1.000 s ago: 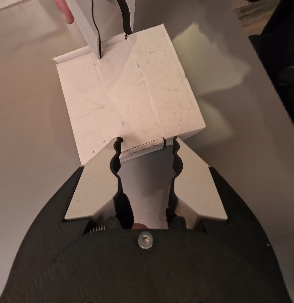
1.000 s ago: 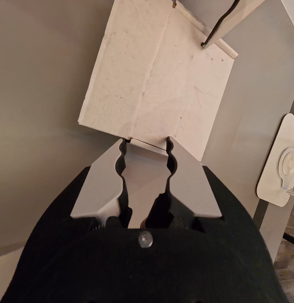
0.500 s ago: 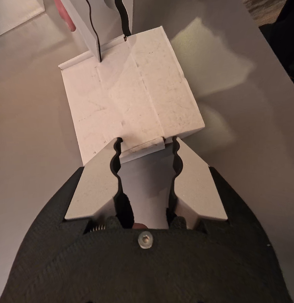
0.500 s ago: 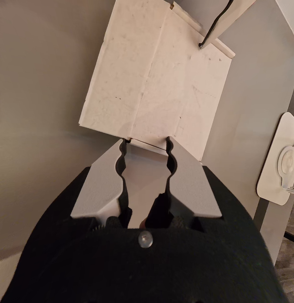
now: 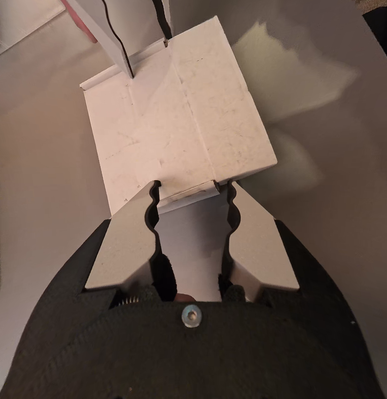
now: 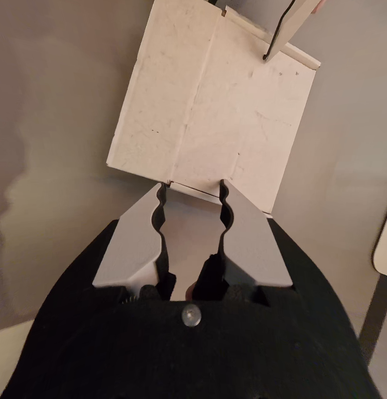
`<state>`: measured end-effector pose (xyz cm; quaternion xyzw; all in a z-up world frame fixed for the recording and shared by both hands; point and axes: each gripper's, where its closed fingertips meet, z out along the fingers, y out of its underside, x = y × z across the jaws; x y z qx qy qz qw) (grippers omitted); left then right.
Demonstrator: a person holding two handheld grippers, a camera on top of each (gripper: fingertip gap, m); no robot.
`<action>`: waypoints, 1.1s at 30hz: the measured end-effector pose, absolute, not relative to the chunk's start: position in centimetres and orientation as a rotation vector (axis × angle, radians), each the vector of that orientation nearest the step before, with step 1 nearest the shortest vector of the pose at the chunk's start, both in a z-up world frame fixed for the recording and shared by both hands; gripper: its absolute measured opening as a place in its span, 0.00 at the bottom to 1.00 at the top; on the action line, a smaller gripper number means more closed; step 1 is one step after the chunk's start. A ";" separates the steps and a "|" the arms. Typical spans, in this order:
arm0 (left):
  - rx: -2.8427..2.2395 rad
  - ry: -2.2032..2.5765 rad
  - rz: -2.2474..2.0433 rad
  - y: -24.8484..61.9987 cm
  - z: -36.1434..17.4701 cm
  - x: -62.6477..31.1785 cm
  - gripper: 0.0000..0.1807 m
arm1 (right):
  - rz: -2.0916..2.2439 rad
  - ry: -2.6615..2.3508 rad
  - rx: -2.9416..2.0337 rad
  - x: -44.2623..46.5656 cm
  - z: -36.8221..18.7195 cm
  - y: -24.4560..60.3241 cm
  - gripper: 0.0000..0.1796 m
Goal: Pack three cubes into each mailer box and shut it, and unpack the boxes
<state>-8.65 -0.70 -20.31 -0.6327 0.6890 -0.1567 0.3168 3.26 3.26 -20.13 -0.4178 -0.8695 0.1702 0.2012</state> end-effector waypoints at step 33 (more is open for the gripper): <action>-1.731 1.816 -0.531 -0.9 -20.1 -8.6 0.35 | 0.667 -2.414 -1.231 3.2 -19.8 3.0 0.28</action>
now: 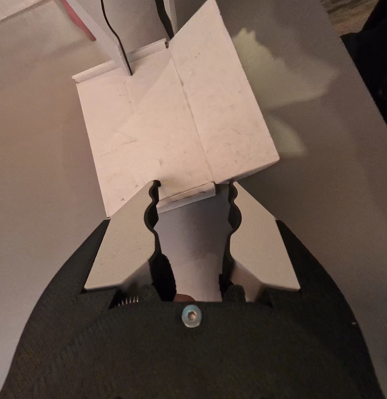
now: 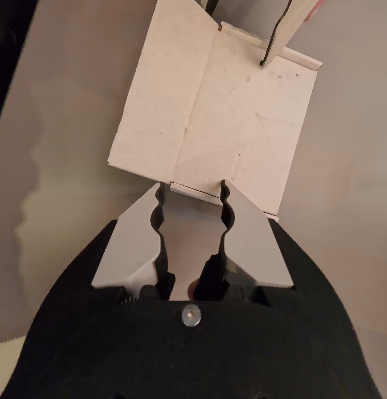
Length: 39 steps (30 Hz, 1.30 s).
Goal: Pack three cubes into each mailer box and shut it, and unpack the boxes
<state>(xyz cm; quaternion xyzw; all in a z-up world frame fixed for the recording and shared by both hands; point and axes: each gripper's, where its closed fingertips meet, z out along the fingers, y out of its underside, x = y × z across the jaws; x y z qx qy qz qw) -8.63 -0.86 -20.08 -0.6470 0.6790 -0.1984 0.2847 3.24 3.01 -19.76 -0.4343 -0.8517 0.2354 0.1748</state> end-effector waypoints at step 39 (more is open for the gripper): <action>-1.768 1.756 -0.693 -1.0 -19.6 -8.6 0.35 | 0.542 -2.357 -1.139 3.0 -20.1 3.3 0.26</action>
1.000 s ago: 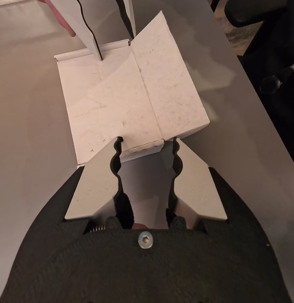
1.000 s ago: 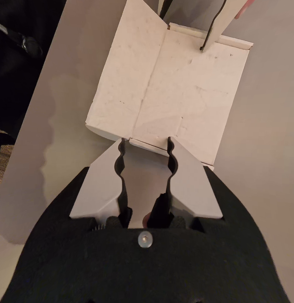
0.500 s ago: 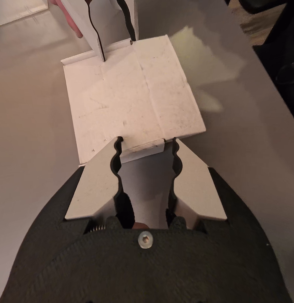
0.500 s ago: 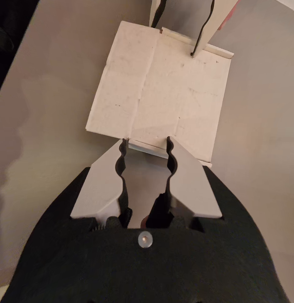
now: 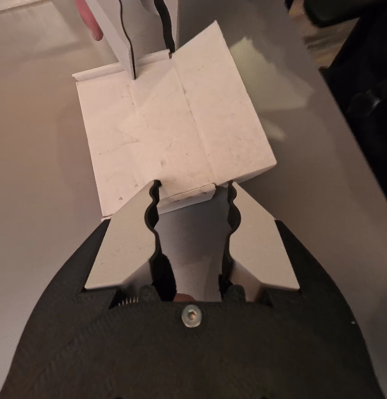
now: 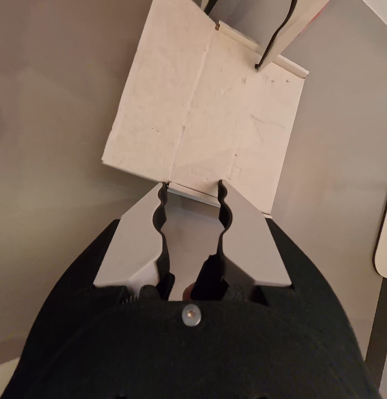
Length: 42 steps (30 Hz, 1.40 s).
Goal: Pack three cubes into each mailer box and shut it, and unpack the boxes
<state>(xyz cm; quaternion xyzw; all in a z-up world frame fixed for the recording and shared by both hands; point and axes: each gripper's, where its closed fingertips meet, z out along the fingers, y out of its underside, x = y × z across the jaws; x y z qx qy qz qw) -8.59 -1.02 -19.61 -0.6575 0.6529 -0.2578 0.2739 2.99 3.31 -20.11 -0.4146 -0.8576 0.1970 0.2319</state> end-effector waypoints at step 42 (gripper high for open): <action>-1.971 1.661 -0.611 -0.7 -19.3 -7.6 0.37 | 0.610 -2.342 -1.183 2.7 -20.0 3.3 0.25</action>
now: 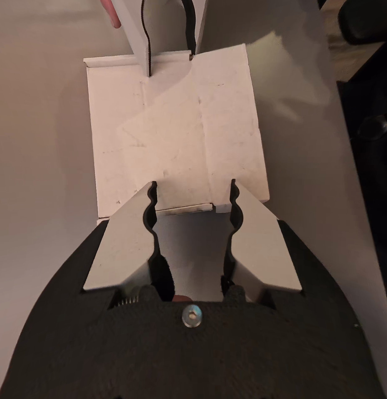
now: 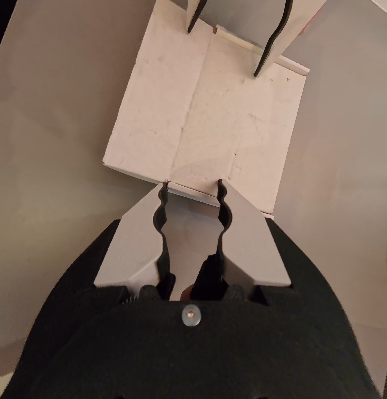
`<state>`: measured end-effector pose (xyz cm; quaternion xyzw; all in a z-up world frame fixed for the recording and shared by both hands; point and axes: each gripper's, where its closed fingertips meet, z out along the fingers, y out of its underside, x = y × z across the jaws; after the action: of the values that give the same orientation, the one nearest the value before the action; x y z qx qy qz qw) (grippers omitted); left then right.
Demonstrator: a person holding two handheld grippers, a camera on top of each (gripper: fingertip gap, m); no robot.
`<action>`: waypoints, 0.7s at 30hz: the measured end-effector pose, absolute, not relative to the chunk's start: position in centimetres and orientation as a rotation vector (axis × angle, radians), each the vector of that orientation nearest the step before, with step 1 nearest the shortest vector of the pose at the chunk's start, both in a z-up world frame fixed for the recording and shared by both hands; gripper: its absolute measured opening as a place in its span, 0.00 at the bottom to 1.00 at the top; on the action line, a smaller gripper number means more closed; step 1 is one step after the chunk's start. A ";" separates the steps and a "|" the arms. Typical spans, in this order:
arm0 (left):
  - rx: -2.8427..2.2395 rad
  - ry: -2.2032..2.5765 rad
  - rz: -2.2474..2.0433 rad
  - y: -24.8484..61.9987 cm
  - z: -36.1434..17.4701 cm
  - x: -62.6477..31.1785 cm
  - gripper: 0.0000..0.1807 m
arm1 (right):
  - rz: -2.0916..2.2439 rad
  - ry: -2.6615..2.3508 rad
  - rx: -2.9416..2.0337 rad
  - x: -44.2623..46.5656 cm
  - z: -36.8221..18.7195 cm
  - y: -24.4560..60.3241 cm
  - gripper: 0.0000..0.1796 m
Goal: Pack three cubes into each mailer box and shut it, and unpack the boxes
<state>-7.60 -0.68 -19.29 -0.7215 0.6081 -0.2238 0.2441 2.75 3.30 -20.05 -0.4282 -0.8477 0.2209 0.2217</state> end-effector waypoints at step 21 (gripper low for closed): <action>-1.943 1.704 -0.622 -0.3 -19.3 -7.8 0.34 | 0.805 -2.449 -1.329 2.7 -19.3 3.1 0.25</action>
<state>-7.80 -0.31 -19.32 -0.7096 0.6224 -0.2274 0.2396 2.74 3.14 -19.31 -0.4550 -0.8382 0.2754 0.1203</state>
